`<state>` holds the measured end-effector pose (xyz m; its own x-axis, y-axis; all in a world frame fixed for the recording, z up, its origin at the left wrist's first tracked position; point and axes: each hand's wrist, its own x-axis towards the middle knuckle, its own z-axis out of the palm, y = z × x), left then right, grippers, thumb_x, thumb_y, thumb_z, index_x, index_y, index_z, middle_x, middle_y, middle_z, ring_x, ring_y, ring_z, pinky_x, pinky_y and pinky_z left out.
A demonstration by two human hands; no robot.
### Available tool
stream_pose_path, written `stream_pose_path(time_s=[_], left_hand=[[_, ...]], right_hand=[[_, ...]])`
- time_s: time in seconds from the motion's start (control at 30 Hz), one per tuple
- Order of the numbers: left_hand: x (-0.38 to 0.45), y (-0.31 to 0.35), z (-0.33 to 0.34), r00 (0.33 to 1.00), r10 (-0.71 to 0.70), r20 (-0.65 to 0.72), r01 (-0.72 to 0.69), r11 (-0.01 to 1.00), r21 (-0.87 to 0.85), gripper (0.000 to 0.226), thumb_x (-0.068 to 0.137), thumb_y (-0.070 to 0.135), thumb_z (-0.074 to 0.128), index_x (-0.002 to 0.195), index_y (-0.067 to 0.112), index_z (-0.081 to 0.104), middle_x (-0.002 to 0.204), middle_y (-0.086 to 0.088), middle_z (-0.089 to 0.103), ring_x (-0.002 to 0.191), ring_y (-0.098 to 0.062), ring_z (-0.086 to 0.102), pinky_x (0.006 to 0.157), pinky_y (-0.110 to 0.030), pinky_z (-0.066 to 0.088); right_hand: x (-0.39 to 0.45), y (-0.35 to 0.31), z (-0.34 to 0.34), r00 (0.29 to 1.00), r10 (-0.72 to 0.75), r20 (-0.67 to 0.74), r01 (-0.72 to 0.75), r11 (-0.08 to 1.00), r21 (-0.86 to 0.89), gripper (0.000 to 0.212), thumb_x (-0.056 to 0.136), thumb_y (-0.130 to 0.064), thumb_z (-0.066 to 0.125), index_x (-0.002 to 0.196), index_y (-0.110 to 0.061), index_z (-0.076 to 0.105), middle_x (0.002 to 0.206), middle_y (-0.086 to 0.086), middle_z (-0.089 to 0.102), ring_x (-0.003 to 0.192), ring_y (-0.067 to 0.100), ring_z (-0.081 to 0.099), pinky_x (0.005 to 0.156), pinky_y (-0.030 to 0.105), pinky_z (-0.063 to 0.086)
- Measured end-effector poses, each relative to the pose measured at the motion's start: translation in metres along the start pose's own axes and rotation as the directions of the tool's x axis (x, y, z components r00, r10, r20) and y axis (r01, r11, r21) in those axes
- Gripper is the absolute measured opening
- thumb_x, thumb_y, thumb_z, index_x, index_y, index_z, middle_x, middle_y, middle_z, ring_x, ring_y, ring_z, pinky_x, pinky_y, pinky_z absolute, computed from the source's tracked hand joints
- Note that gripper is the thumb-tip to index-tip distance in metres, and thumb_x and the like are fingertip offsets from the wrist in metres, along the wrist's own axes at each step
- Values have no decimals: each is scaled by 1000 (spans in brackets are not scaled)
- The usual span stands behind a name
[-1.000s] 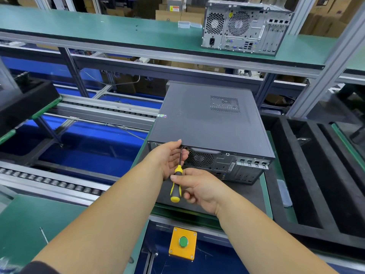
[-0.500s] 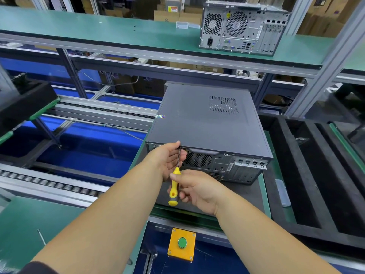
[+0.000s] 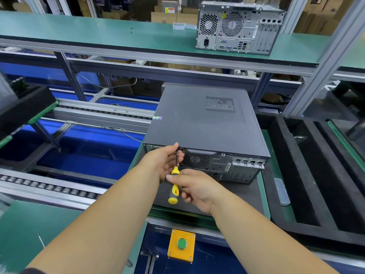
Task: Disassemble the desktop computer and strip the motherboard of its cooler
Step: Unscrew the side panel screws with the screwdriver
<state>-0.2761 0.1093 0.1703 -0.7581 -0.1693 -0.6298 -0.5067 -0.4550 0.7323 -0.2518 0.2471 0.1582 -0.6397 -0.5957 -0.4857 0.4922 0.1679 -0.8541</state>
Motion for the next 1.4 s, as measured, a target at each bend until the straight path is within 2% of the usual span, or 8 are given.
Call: stream_pose_path(time_s=[0.3,0.4,0.6,0.7,0.8,0.93,1.27,1.4], left_hand=[[0,0,-3,997,72,-20,-70,993,97,15,94,20,62,84,10,68,62,5,71,67,-7,64,66,-20,51],[0,-1,-4,996,87,-16,-85,988,129,14,94,21,62,87,11,69,66,6,73,61,-3,67,60,-17,52],[0,-3,-4,997,73,3,-73,996,59,18,95,21,60,84,9,69,65,4,71,62,-4,65,59,-16,52],[-1,-4,-4,999,51,17,-52,998,40,22,96,24,58,84,9,68,66,2,72,62,-6,65,62,-20,50],[-3,-1,-3,999,51,11,-52,997,61,27,97,30,55,87,8,67,66,2,72,63,-8,66,60,-21,51],[-6,1,1,999,49,-5,-48,996,80,28,94,35,60,85,9,66,66,3,71,67,-9,65,60,-21,49],[-2,0,2,998,59,-7,-58,992,112,19,95,23,60,82,10,66,58,7,68,67,-7,61,68,-21,49],[0,-2,-1,998,64,-1,-63,994,90,18,95,23,60,84,11,67,60,7,70,66,-6,62,67,-19,49]], right_hand=[[0,-2,3,1000,24,-14,-24,1000,-19,19,84,-31,73,91,-18,61,61,-4,60,46,7,47,42,17,34],[0,-1,4,999,39,22,-39,999,-25,16,91,-27,67,98,-16,59,73,1,71,46,7,48,40,17,35],[-5,-5,2,987,38,157,-64,984,163,14,99,-16,51,107,-7,58,87,13,71,55,9,53,49,16,43],[-6,-3,1,991,13,131,-30,991,130,9,98,-8,52,103,-7,60,83,10,69,55,7,53,49,16,43],[-4,0,2,998,-1,61,-2,999,50,2,93,-16,63,92,-15,63,71,0,63,50,7,50,45,16,36],[0,1,4,1000,4,9,-4,1000,-14,11,86,-28,72,90,-19,68,61,-6,58,49,7,48,44,18,34],[7,1,9,994,61,-92,-68,995,-73,23,75,-42,80,81,-22,70,54,-10,53,43,2,39,40,15,32],[3,1,6,994,87,-68,-94,991,-93,26,80,-42,76,88,-20,67,63,-4,65,40,2,39,37,15,30]])
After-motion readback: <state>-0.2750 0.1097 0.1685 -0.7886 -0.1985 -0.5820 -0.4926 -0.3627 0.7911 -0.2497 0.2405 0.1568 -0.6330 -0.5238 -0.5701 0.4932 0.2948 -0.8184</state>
